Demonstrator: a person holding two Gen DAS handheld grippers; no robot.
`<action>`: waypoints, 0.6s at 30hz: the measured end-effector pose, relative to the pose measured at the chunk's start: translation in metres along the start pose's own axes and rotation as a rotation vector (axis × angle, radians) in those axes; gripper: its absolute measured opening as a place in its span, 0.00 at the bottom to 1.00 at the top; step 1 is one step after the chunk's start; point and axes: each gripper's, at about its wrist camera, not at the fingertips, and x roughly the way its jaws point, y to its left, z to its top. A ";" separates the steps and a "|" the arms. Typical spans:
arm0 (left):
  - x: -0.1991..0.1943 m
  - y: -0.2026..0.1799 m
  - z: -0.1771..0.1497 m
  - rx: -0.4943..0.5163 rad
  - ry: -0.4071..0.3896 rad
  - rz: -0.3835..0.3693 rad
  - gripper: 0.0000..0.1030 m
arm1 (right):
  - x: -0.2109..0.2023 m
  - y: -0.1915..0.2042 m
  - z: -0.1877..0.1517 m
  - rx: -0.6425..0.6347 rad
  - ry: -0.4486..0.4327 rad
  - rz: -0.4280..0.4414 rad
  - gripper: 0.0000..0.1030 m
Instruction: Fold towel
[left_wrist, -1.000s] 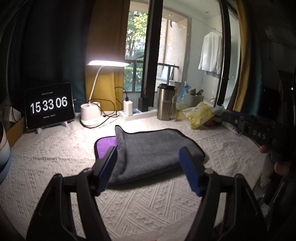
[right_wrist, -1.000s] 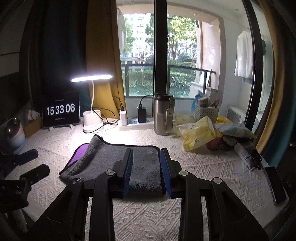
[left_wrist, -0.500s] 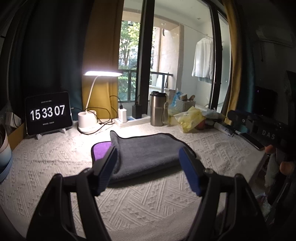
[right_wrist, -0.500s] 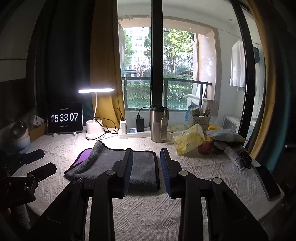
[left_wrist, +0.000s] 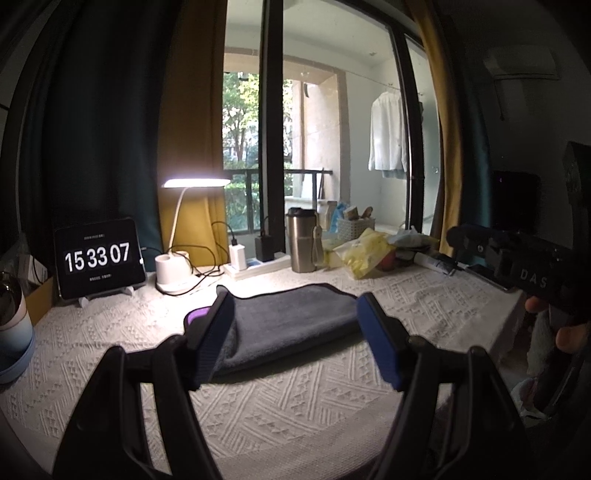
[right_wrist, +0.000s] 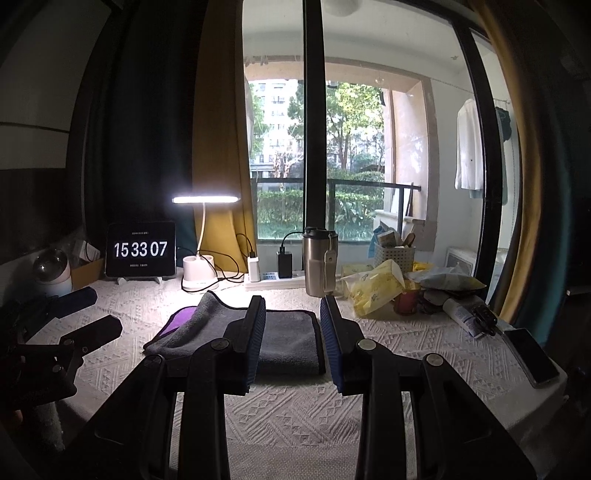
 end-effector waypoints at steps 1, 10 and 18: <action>-0.004 -0.001 0.000 0.005 -0.010 0.002 0.68 | -0.005 0.000 -0.001 0.002 -0.011 -0.005 0.32; -0.035 -0.007 0.000 0.051 -0.085 -0.001 0.68 | -0.039 0.000 -0.005 -0.014 -0.070 -0.049 0.32; -0.048 -0.005 -0.007 0.035 -0.077 -0.004 0.68 | -0.064 -0.006 -0.012 -0.024 -0.079 -0.098 0.33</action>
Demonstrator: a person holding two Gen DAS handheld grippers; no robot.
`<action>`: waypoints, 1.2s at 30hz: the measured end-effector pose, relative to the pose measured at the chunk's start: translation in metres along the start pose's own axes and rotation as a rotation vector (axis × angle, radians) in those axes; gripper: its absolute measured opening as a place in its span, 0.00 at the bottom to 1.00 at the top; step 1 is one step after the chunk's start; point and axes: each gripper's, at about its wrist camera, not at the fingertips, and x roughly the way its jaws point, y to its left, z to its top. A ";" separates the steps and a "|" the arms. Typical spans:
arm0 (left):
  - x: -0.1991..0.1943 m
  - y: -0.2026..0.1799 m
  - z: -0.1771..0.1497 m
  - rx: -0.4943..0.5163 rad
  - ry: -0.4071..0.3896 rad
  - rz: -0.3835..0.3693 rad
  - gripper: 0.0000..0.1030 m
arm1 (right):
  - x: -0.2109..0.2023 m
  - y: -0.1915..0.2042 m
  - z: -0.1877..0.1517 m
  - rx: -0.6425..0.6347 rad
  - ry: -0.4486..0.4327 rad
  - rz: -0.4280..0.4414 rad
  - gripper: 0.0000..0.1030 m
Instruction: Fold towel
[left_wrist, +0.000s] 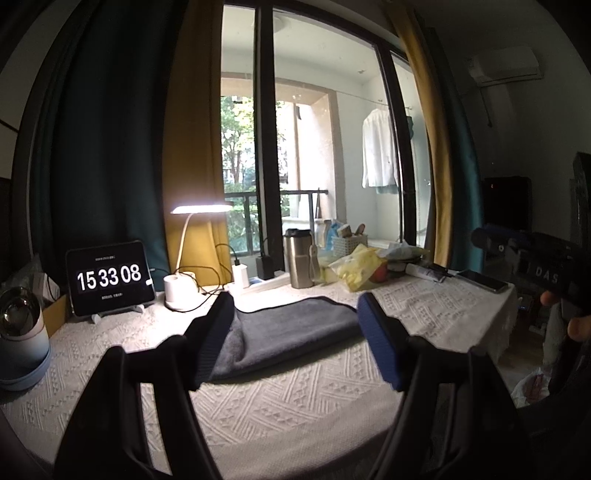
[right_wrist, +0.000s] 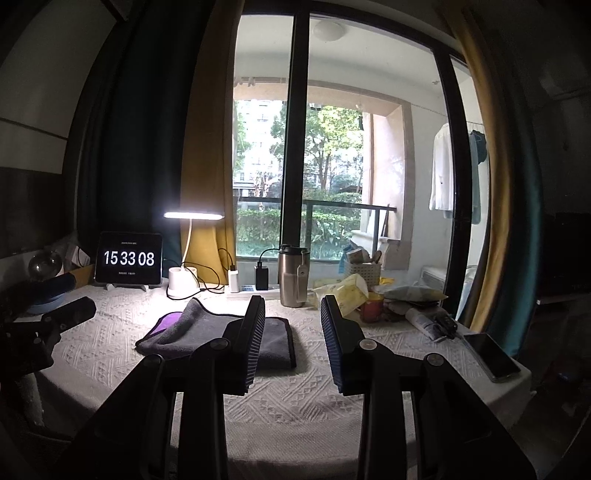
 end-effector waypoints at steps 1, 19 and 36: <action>-0.002 -0.001 -0.002 0.003 0.002 -0.004 0.68 | -0.001 0.000 0.000 -0.002 -0.001 0.000 0.33; 0.013 0.000 0.000 -0.019 0.043 0.030 0.69 | 0.009 -0.004 -0.006 0.008 0.031 -0.005 0.33; 0.022 0.005 0.008 -0.026 0.053 0.048 0.78 | 0.018 -0.005 -0.014 0.037 0.058 0.009 0.33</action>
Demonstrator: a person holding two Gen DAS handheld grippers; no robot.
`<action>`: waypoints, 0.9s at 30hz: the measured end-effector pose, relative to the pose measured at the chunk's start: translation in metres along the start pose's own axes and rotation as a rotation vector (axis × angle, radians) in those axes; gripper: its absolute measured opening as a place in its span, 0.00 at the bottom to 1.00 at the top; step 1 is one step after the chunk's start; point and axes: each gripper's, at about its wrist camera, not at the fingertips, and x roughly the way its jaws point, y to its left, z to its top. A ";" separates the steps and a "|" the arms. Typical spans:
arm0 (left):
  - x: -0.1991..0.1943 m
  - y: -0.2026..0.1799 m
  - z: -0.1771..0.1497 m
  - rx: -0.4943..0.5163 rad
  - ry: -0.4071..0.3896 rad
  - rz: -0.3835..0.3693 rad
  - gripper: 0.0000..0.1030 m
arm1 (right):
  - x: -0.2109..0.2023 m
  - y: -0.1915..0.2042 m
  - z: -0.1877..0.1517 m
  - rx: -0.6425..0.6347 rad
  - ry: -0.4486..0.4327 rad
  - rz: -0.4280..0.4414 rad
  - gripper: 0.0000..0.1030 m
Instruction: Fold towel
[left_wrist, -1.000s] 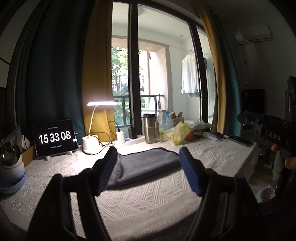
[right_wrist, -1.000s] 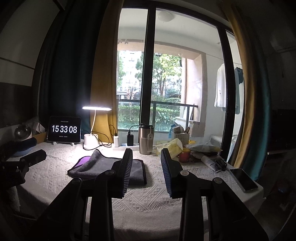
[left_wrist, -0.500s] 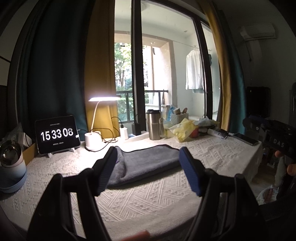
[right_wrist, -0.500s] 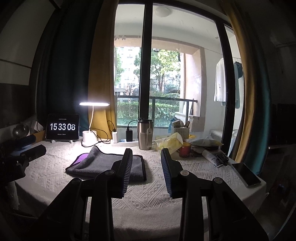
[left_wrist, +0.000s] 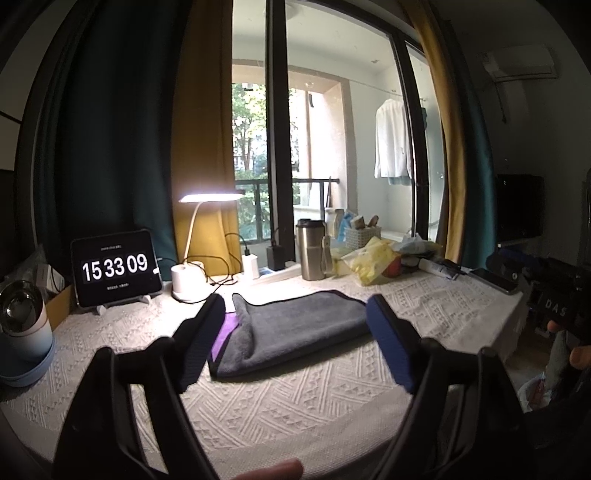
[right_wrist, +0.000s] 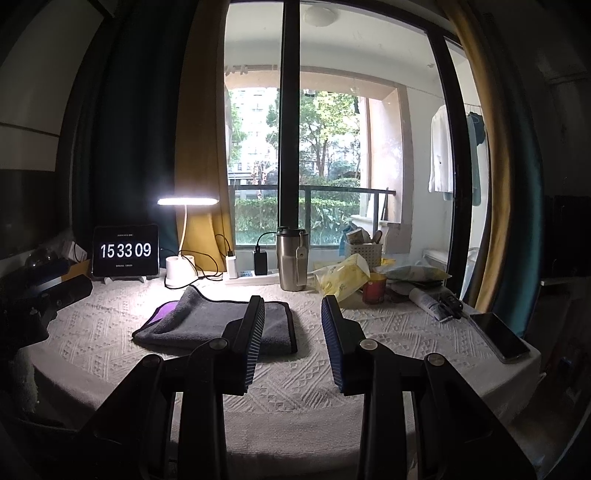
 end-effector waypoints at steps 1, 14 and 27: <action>0.000 0.000 0.000 0.000 0.002 0.001 0.78 | 0.000 0.000 0.000 -0.001 0.000 0.002 0.33; 0.000 -0.002 0.001 0.002 0.003 0.000 0.78 | 0.001 -0.002 -0.003 0.006 0.003 0.016 0.33; -0.002 -0.002 0.001 -0.002 0.003 -0.001 0.78 | 0.002 0.000 -0.004 0.008 0.007 0.019 0.33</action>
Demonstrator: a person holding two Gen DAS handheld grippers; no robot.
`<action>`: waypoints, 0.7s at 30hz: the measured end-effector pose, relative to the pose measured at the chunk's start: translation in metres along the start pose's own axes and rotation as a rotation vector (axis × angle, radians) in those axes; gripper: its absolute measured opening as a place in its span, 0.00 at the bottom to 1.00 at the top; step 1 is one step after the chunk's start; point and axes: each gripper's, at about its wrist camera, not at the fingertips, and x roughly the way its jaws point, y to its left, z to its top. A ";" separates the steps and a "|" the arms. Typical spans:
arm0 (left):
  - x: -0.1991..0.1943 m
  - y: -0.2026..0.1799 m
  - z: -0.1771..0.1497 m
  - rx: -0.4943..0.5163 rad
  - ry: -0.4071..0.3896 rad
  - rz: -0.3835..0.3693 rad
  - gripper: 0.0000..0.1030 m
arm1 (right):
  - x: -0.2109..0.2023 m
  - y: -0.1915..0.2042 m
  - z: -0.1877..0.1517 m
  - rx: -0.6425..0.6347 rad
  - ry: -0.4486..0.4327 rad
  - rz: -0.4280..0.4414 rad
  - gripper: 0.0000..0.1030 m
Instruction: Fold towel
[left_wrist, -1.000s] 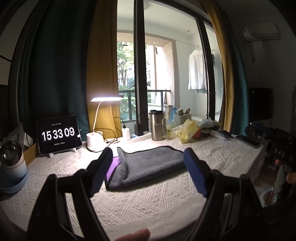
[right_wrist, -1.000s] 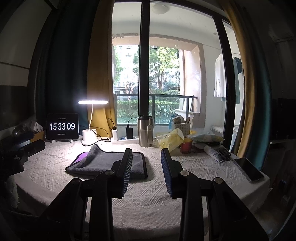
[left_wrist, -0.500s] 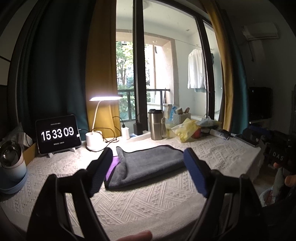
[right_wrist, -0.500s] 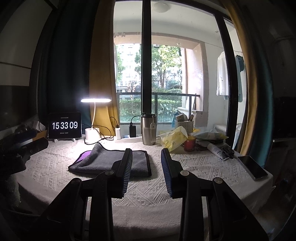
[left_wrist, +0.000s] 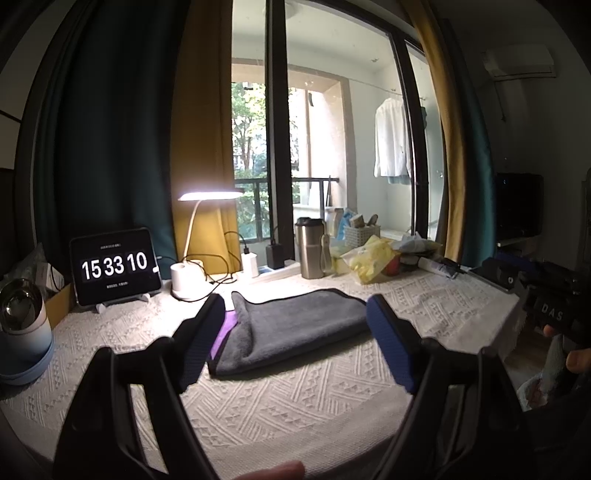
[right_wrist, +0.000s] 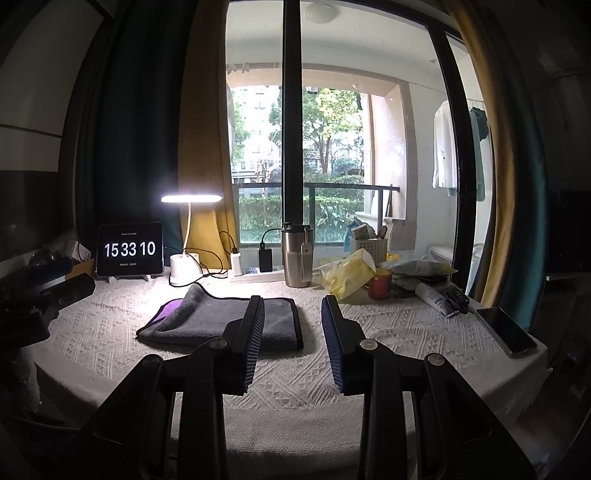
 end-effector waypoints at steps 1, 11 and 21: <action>0.000 0.000 0.000 0.002 0.003 -0.001 0.78 | 0.000 -0.001 0.000 -0.001 0.001 -0.001 0.33; 0.000 0.000 0.000 0.003 0.008 -0.001 0.78 | 0.000 0.000 0.000 0.002 0.000 0.002 0.33; 0.002 0.001 0.000 0.000 0.015 -0.004 0.78 | 0.000 0.002 0.000 -0.003 0.000 0.007 0.33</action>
